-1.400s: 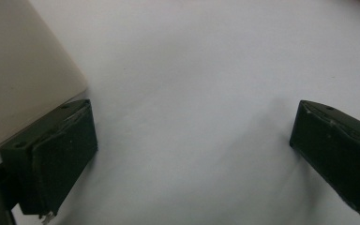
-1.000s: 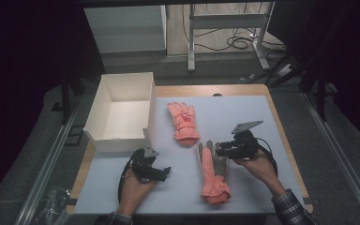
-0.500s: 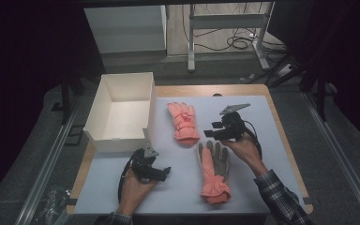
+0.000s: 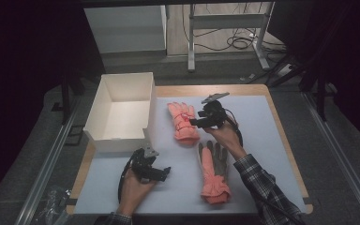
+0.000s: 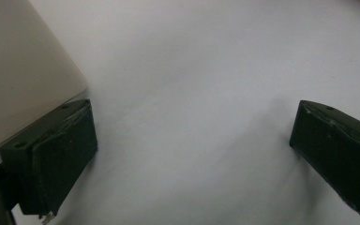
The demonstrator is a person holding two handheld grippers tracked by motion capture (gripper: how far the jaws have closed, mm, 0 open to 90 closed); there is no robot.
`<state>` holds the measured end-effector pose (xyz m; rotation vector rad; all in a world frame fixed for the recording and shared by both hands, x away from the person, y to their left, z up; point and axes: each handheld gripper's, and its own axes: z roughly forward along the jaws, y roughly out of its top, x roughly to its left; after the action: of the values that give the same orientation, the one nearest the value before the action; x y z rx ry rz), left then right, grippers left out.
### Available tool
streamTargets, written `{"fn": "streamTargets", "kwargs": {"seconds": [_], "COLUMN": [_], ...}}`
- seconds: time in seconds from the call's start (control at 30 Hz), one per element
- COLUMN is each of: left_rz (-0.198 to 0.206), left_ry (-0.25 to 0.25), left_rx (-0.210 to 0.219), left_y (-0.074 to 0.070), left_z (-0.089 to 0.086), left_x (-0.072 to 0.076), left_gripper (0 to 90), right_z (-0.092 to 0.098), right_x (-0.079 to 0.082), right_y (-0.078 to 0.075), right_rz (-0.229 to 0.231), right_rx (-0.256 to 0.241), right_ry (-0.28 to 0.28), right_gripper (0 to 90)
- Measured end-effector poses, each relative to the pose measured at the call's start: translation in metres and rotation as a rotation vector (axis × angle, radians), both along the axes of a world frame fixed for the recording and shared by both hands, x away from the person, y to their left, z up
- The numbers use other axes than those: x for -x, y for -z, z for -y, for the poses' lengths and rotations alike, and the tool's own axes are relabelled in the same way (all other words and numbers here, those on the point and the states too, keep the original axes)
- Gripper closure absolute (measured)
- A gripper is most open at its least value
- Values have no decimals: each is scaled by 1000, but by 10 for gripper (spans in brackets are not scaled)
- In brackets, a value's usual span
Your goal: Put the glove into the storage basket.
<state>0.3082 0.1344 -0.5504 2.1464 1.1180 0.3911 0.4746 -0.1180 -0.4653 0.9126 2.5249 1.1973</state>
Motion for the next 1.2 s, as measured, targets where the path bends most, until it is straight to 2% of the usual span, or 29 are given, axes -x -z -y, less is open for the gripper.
{"fn": "streamTargets", "kwargs": {"seconds": [0.2, 0.3, 0.5, 0.57, 0.7, 0.77, 0.87, 1.0, 1.2], "left_rz": [0, 0, 0, 1, 1, 1, 1, 0, 0], "left_ry": [-1, -1, -2, -2, -2, -2, -1, -2, -2], "left_rx": [1, 0, 2, 2, 2, 2, 2, 2, 2], "left_y": [0, 0, 0, 0, 0, 0, 0, 0, 0], "left_z": [0, 0, 0, 0, 0, 0, 0, 0, 0], "left_x": [0, 0, 0, 0, 0, 0, 0, 0, 0], "left_gripper": [9, 8, 9, 9, 8, 9, 9, 9, 9], "right_z": [-23, -33, -49, -51, -48, -48, -48, -45, -37], "right_x": [-15, -22, -34, -39, -45, -45, -42, -40, -36], "right_y": [7, 13, 30, 36, 41, 41, 40, 35, 23], "right_rz": [11, 1, 2, -19, -103, -119, -108, -108, -115], "right_rx": [36, 53, 163, 201, 154, 142, 140, 122, 95], "right_ry": [11, 22, 43, 47, 45, 44, 48, 54, 44], "right_gripper": [428, 421, 401, 418, 566, 673, 789, 846, 853]}}
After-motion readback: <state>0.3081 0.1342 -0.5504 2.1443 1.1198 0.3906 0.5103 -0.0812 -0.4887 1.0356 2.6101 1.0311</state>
